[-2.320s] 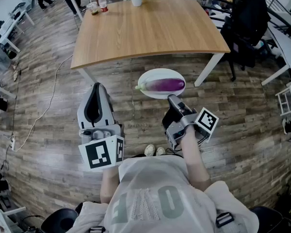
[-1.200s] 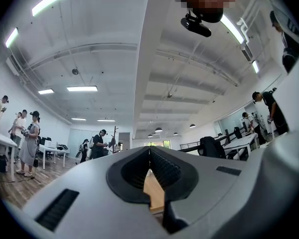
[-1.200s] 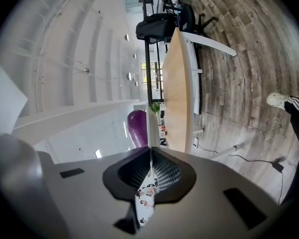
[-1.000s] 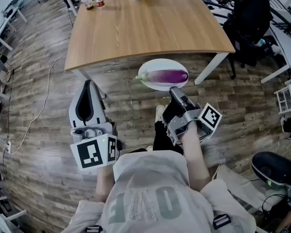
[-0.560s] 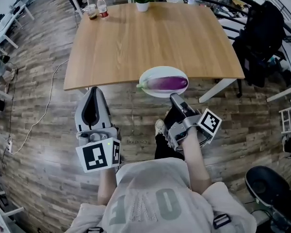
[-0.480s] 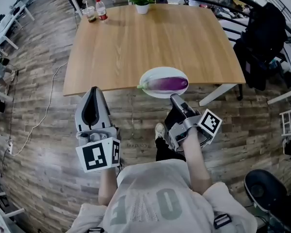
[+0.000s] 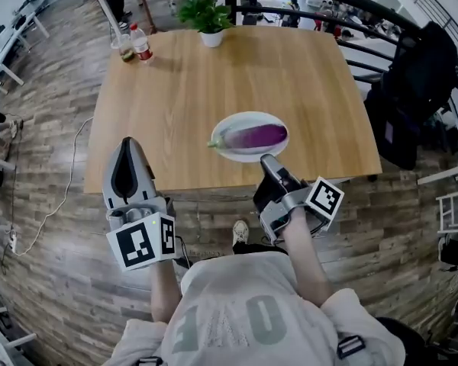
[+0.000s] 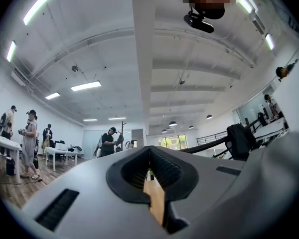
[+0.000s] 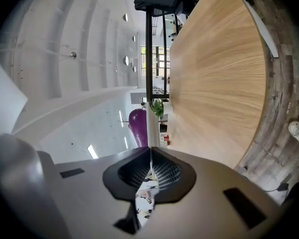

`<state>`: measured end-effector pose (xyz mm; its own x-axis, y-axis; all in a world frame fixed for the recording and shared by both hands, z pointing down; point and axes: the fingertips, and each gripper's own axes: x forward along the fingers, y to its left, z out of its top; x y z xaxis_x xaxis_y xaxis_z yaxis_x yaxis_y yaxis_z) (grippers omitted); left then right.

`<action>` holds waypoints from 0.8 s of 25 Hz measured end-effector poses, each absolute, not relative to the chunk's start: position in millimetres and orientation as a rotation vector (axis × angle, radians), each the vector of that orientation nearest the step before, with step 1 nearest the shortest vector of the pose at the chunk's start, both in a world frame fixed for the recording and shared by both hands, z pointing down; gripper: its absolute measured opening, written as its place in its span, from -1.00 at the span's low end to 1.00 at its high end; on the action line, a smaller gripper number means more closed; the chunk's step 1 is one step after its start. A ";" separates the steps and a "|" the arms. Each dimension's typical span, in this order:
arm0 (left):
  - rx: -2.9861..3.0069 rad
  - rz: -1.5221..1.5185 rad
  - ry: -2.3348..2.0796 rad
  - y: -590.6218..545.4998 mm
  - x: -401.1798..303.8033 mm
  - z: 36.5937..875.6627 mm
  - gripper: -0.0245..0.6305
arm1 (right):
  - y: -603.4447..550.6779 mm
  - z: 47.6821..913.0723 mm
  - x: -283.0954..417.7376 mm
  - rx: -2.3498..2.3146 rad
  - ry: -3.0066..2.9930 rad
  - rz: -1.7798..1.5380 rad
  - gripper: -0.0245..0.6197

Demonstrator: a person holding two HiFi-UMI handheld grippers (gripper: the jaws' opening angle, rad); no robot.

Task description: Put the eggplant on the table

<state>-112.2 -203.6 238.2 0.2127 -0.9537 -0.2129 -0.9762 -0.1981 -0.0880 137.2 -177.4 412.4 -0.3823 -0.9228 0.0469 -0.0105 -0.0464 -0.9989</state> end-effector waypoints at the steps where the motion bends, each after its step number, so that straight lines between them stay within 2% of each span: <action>1: -2.275 0.167 1.848 -210.5 -109.1 237.3 -0.90 | -185.0 412.7 139.7 -1.033 1.476 -1.533 -0.84; 20: -2.315 0.175 1.787 -284.5 -89.4 229.6 -0.90 | -250.1 441.2 134.7 -1.028 1.394 -1.603 -0.84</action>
<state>-89.4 -284.5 229.6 0.2567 -0.9407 -0.2219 -0.9659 -0.2414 -0.0939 134.7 -250.1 441.2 -0.3849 -0.9186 0.0899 0.0384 -0.1132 -0.9928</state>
